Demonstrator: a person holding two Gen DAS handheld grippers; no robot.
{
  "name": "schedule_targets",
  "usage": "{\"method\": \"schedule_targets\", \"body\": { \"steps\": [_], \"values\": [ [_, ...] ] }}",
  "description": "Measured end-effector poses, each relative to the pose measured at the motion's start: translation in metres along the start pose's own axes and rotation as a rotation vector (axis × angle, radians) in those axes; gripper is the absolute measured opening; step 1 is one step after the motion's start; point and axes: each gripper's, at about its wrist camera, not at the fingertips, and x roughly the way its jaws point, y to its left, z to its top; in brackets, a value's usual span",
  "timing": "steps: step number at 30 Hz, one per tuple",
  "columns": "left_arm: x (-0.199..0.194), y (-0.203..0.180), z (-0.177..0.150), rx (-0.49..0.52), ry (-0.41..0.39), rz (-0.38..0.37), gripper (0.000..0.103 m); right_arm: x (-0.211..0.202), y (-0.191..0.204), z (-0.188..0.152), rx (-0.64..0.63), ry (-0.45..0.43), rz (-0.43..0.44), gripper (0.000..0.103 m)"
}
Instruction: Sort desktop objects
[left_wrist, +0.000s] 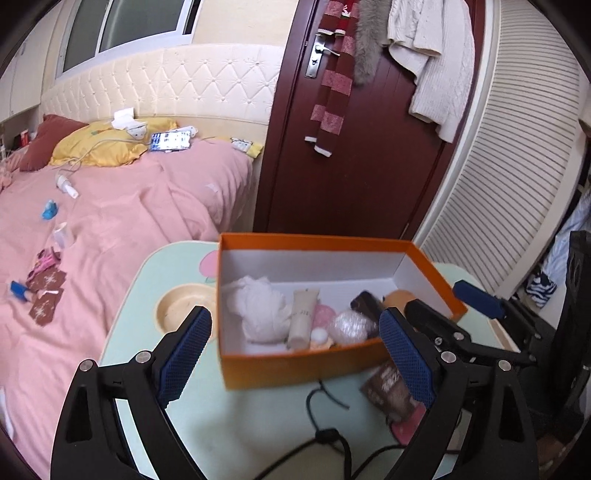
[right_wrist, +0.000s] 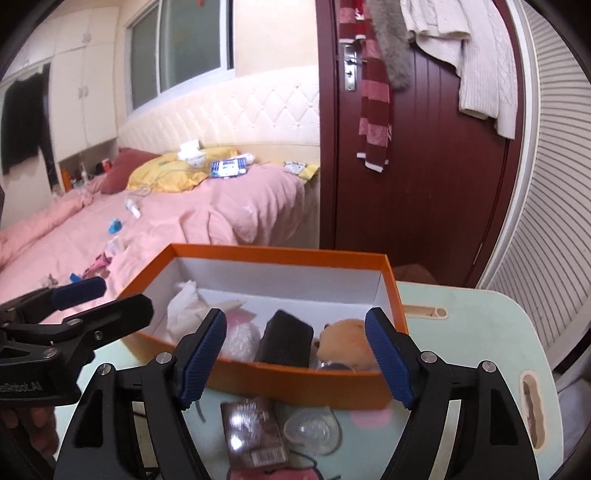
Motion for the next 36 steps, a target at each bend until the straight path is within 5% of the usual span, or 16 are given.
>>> {"method": "schedule_targets", "body": {
  "steps": [10, 16, 21, 22, 25, 36],
  "values": [
    [0.002, -0.012, -0.041, 0.068, 0.171, 0.093, 0.092, -0.022, -0.013, -0.038, 0.07, 0.13, -0.002, 0.078],
    [0.018, -0.014, -0.066, 0.056, 0.273, 0.115, 0.092, -0.021, -0.025, -0.059, 0.111, 0.25, -0.098, 0.078],
    [0.023, -0.021, -0.073, 0.102, 0.288, 0.142, 0.095, -0.008, -0.034, -0.071, 0.128, 0.36, -0.142, 0.079],
    [0.024, -0.022, -0.074, 0.105, 0.284, 0.144, 0.103, -0.009, -0.033, -0.072, 0.12, 0.36, -0.15, 0.083],
    [0.025, -0.023, -0.076, 0.109, 0.27, 0.15, 0.103, -0.006, -0.031, -0.075, 0.105, 0.372, -0.149, 0.103],
    [0.027, -0.022, -0.075, 0.108, 0.254, 0.149, 0.103, -0.003, -0.032, -0.079, 0.088, 0.338, -0.133, 0.103]
  ]
}}
